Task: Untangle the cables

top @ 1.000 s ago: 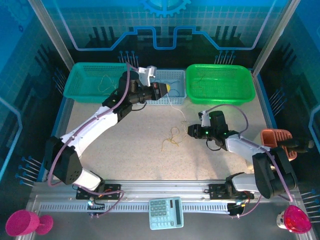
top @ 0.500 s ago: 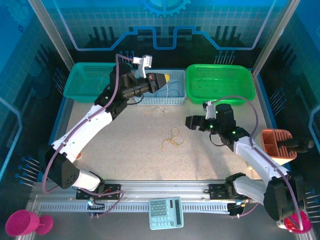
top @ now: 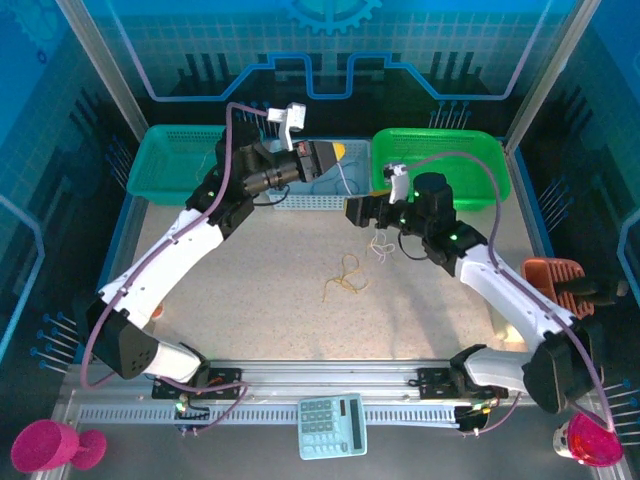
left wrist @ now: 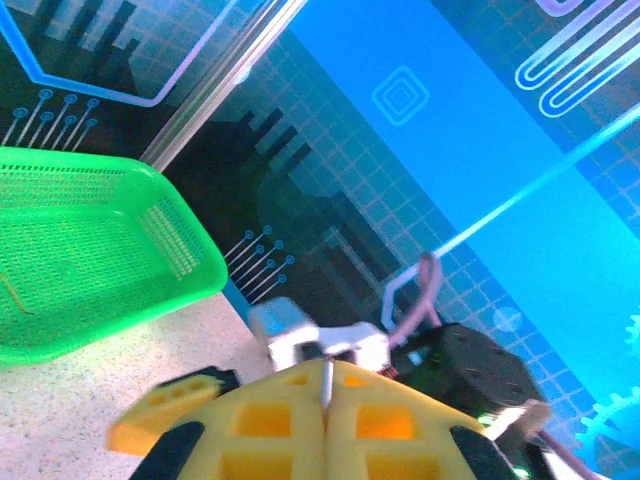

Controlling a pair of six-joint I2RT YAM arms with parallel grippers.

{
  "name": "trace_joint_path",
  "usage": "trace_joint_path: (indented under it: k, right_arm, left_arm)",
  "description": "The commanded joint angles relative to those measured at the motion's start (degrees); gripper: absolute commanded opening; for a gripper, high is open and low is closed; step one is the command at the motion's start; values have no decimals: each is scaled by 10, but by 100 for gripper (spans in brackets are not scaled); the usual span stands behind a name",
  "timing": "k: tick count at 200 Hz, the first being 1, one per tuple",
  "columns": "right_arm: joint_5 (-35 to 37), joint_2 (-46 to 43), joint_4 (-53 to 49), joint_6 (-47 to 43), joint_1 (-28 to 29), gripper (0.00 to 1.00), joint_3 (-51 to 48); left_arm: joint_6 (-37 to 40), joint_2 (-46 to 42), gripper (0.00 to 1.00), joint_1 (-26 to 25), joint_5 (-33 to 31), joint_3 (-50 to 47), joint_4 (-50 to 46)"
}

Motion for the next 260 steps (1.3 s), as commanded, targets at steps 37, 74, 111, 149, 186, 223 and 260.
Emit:
trace_joint_path:
  k: [37,74,111,149,186,223,260]
  right_arm:
    - [19,103,129,39,5,17,-84]
    - [34,112,172,61,7,14,-151]
    - [49,104,175,64,7,15,-193]
    - [59,99,178,68,7,15,-220]
    - [69,94,178,73,6,14,-235]
    - [53,73,163,73,7,27,-229]
    - [28,5,113,61,8,72,-196]
  left_arm:
    - [-34,-26,0,-7,10,52,35]
    - [3,-27,0,-2,-14,114,-11]
    - [18,-19,0,23,-27,180,-35]
    - [15,-14,0,44,-33,221,-41]
    - [0,-17,0,68,-42,232,-31]
    - [-17,-9,0,80,-25,264,-34]
    - [-44,-6,0,80,-5,250,-19]
